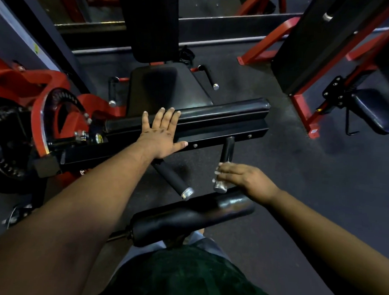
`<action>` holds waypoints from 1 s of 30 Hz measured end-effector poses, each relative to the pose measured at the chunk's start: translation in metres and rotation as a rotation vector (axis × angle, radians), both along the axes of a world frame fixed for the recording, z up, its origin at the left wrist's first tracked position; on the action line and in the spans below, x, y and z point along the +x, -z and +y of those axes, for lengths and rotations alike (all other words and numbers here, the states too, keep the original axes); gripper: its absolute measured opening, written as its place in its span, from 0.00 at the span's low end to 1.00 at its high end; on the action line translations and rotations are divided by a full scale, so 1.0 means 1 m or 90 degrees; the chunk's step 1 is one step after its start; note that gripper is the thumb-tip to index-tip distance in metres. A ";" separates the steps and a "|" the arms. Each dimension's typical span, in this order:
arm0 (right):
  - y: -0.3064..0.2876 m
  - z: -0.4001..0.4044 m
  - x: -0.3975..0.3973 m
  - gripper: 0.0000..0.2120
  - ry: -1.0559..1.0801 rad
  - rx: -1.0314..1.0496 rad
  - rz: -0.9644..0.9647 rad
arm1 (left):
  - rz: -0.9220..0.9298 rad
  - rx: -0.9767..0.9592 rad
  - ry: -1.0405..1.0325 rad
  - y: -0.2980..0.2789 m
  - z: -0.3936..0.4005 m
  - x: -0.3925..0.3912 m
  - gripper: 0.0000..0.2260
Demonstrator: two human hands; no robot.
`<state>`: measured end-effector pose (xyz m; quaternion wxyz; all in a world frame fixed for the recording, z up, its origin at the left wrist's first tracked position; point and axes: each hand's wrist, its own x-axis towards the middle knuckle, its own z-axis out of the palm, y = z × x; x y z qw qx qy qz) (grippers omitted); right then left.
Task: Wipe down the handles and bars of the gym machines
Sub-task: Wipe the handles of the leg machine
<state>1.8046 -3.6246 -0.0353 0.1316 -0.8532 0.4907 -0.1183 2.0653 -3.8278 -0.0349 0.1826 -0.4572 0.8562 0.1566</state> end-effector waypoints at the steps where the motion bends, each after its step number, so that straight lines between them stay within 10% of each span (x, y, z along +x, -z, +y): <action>1: 0.003 -0.010 -0.004 0.18 0.030 -0.012 0.022 | 0.001 0.001 0.000 -0.001 0.000 0.000 0.45; 7: 0.013 -0.032 0.012 0.16 0.288 -0.043 -0.028 | -0.003 0.006 -0.004 -0.003 0.000 0.000 0.45; 18: 0.021 0.017 0.034 0.09 0.051 -0.100 -0.105 | -0.021 0.008 -0.006 -0.005 0.001 0.000 0.44; 30: 0.027 -0.032 0.034 0.22 0.591 -0.007 -0.226 | -0.027 0.007 -0.003 -0.005 0.002 -0.002 0.45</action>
